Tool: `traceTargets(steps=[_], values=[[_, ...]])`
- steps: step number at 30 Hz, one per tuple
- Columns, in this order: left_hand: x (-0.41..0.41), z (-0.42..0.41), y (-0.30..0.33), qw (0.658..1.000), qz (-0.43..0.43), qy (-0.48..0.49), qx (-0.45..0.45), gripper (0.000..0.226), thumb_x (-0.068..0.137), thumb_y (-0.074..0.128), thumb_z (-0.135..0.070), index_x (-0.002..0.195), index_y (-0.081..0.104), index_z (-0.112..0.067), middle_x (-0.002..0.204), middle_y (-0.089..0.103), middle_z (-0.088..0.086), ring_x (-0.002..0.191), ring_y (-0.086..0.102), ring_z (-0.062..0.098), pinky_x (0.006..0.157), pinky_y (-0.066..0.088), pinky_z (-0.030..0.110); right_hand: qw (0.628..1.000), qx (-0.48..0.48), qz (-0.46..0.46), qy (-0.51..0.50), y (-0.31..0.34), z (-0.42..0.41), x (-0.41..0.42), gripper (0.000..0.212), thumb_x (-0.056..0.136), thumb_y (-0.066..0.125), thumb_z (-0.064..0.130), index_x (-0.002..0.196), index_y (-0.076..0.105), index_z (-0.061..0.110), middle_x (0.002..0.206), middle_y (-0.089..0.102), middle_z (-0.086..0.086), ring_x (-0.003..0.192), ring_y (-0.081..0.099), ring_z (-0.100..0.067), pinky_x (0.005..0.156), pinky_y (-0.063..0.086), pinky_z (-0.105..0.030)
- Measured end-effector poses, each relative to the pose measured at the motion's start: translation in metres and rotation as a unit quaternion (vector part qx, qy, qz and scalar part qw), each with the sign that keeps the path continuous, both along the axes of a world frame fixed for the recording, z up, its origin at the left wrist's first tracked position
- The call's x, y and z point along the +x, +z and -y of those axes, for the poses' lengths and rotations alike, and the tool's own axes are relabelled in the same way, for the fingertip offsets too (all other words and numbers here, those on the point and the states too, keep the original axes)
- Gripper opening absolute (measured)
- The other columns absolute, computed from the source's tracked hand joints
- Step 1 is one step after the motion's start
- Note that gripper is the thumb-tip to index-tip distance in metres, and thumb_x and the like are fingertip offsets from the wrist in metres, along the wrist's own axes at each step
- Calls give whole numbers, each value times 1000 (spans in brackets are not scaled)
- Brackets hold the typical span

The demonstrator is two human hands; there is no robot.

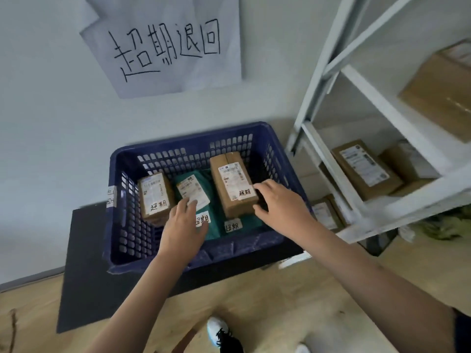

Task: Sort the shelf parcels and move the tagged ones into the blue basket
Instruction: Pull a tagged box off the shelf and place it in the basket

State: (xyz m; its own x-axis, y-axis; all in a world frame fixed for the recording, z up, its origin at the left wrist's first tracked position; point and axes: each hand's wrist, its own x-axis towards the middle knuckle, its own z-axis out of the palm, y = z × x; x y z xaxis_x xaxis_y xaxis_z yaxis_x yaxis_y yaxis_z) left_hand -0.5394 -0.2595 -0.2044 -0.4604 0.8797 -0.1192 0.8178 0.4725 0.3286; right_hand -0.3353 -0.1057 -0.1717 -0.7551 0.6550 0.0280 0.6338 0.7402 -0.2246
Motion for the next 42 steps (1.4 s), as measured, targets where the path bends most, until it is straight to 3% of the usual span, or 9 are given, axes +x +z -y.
traceTargets(steps=[6,10,13,17,22,28,32,37,42], values=[[97,4,30,999,-16,-26,19,63,97,54,-40,150,34,-13,154,34,5,141,31,27,113,33,40,996,-21,-60,-56,27,15,117,45,99,53,41,140,49,23,131,54,8,95,64,-15,75,54,-31],[179,2,46,999,-9,-15,46,61,98,52,-41,150,34,-15,152,36,4,138,34,26,111,35,39,995,-15,-73,-72,38,27,205,44,98,54,40,139,51,24,131,57,8,104,63,-14,84,53,-29],[250,3,55,998,0,-22,66,61,98,53,-41,150,34,-17,151,37,1,139,33,23,111,35,38,993,-16,-78,-81,42,29,271,44,98,55,39,139,51,23,134,56,7,106,62,-15,80,47,-28],[335,1,62,997,17,-49,61,62,98,53,-42,151,32,-19,154,35,-1,141,31,22,112,35,37,991,-16,-88,-101,46,30,353,42,97,57,38,135,54,21,129,58,3,90,64,-16,69,44,-28],[423,-35,69,994,19,-83,69,56,96,55,-41,145,39,-20,149,40,-1,136,38,23,107,41,38,991,-11,-63,-116,46,17,442,39,97,54,40,130,56,21,120,59,3,95,61,-20,74,51,-36],[502,-107,67,989,4,-128,77,60,97,52,-39,150,34,-17,153,36,1,139,34,23,111,37,38,989,-8,-42,-144,47,-45,542,37,97,55,37,131,57,21,121,61,3,97,62,-17,68,39,-26],[550,-166,51,989,12,-136,63,61,96,54,-38,149,35,-15,152,37,3,137,35,24,111,37,38,986,-1,-38,-164,40,-110,593,38,97,55,38,131,55,21,122,61,2,103,62,-19,72,47,-29],[617,-254,33,990,22,-128,62,57,95,55,-35,146,40,-16,148,42,2,133,42,23,108,37,35,984,0,-44,-175,31,-194,651,36,97,56,39,128,56,22,114,61,4,94,64,-18,67,41,-24],[687,-345,35,987,56,-136,66,47,91,58,-35,135,46,-23,134,51,0,123,51,23,96,48,36,981,-17,-43,-189,41,-276,720,39,98,51,40,132,55,21,119,60,3,103,61,-19,73,47,-32]])
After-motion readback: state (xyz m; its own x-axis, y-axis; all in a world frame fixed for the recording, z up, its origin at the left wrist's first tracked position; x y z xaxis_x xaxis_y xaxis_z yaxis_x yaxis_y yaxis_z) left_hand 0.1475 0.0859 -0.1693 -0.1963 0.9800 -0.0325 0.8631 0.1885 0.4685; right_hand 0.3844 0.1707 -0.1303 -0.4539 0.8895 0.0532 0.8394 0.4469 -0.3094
